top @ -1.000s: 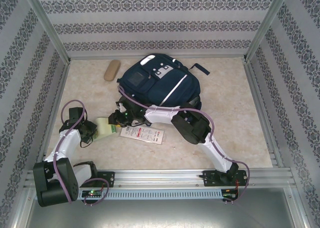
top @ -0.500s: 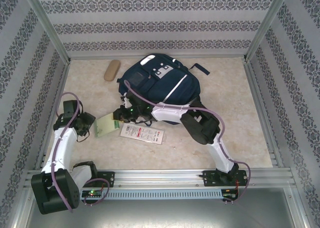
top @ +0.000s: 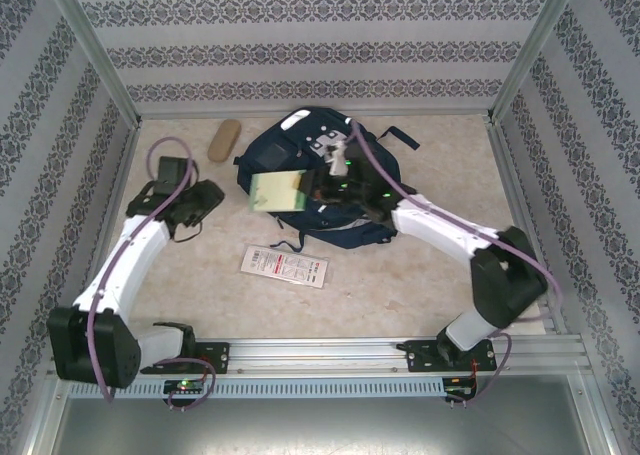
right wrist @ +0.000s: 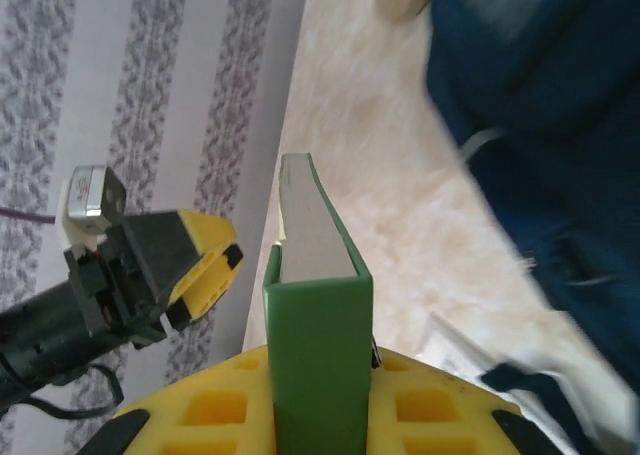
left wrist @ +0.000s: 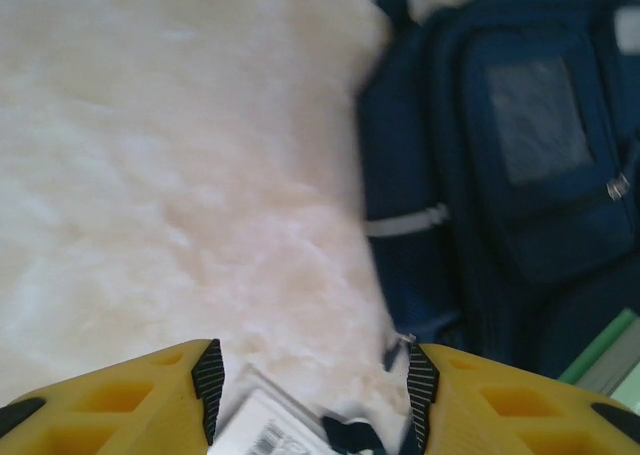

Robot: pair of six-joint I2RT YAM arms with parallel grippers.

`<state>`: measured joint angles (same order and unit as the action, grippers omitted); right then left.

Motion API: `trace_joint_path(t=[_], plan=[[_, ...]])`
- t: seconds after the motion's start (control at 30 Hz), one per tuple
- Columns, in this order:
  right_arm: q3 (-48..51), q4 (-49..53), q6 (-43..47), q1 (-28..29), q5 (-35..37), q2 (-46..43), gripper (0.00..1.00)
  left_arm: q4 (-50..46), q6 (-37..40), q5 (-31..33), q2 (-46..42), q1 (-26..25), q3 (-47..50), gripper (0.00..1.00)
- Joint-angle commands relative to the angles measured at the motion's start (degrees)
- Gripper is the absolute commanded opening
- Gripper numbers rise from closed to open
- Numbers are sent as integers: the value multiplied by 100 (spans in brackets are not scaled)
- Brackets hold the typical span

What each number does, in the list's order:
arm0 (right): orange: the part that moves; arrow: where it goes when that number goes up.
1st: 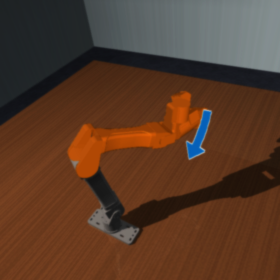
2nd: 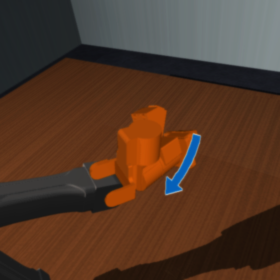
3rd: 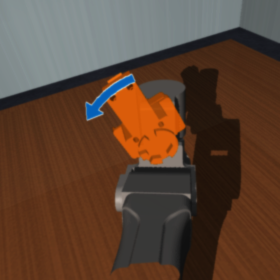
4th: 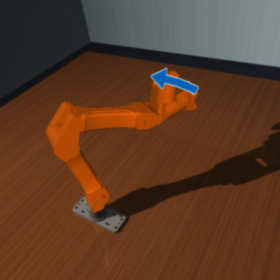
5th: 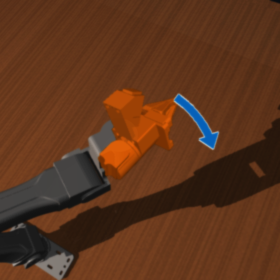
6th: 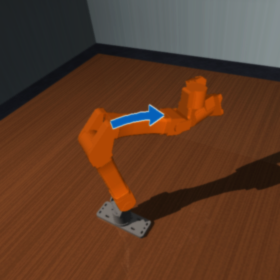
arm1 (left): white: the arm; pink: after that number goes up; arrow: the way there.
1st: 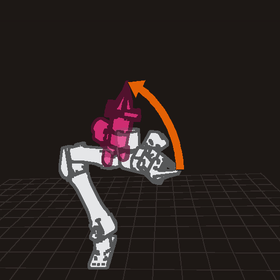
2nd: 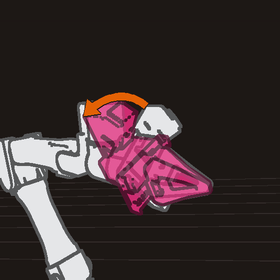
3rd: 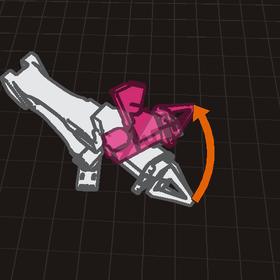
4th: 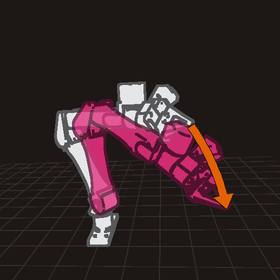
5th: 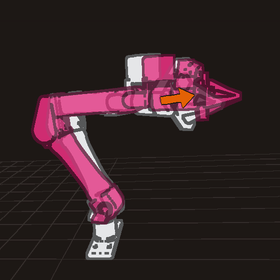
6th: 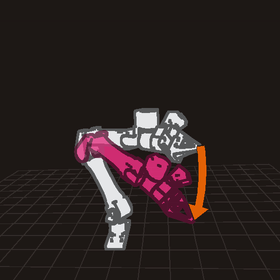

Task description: Pack books, pencil case, and school supplies into a backpack

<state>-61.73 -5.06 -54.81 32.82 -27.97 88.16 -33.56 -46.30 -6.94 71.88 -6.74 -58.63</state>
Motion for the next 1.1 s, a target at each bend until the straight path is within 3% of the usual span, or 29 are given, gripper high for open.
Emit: trace_joint_path(t=[0.0, 0.27, 0.5, 0.73, 0.93, 1.07], plan=[[452, 223, 257, -513, 242, -733, 3, 336, 433, 339, 562, -652, -591, 54], [1467, 1337, 328, -2082, 829, -2674, 4, 491, 1230, 412, 2261, -2079, -2097, 50], [1907, 2300, 367, -3008, 1383, -4016, 5, 164, 2257, 563, 3632, -3030, -3480, 50], [2101, 2689, 411, -3323, 1390, -4538, 5, -69, 3111, 737, 4504, -3672, -4446, 51], [2174, 2720, 368, -3352, 1316, -4632, 5, -517, 3518, 1475, 5211, -3903, -5158, 51], [2192, 2721, 357, -3352, 1280, -4657, 5, -770, 3701, 2002, 5571, -3957, -5516, 45]])
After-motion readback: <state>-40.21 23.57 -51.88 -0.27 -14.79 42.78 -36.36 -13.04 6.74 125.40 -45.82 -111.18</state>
